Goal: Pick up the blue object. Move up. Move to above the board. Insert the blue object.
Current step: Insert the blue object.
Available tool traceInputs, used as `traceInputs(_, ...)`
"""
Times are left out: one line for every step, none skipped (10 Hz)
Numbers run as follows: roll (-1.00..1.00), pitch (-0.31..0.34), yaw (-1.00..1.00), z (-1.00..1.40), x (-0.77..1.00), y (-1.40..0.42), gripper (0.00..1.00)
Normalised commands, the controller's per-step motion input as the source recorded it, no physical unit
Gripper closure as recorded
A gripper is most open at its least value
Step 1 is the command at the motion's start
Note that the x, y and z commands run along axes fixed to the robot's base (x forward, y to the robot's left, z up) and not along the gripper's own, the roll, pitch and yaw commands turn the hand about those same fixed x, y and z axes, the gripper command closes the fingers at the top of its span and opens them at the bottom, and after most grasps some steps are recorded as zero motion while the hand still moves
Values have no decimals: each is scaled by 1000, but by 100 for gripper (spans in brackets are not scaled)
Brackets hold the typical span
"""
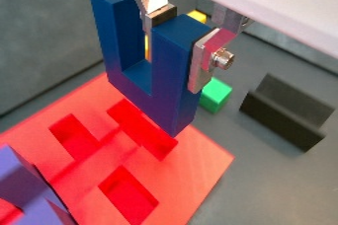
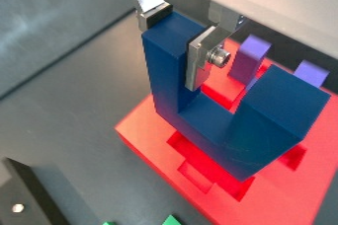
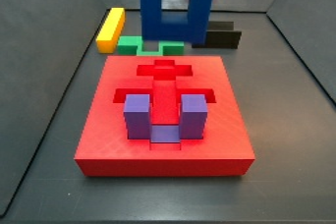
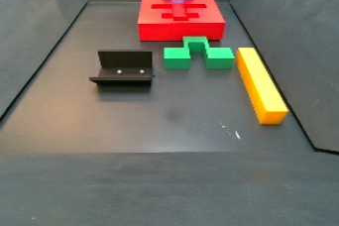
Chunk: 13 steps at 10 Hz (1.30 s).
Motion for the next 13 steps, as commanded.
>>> traceInputs(84, -31, 0, -606, 0, 0, 100)
traceInputs(27, -11, 57, -429, 0, 11, 100)
traceInputs(97, 0, 66, -254, -14, 0, 100)
traceInputs(84, 0, 14, -314, 0, 0, 100)
traceInputs(30, -29, 57, -420, -49, 0, 100)
traceInputs(0, -34, 34, -374, -37, 0, 100)
traceInputs(0, -19, 0, -257, -34, 0, 100)
traceInputs(-21, -74, 0, -169, -9, 0, 100)
traceInputs(-69, -100, 43, -126, -31, 0, 100)
traceInputs(-124, -137, 54, -80, -126, 0, 100)
traceInputs(-137, -151, 86, -57, -114, 0, 100)
traceInputs(-123, -149, 111, -83, -91, 0, 100)
traceInputs(-106, -151, 117, -97, -86, 0, 100)
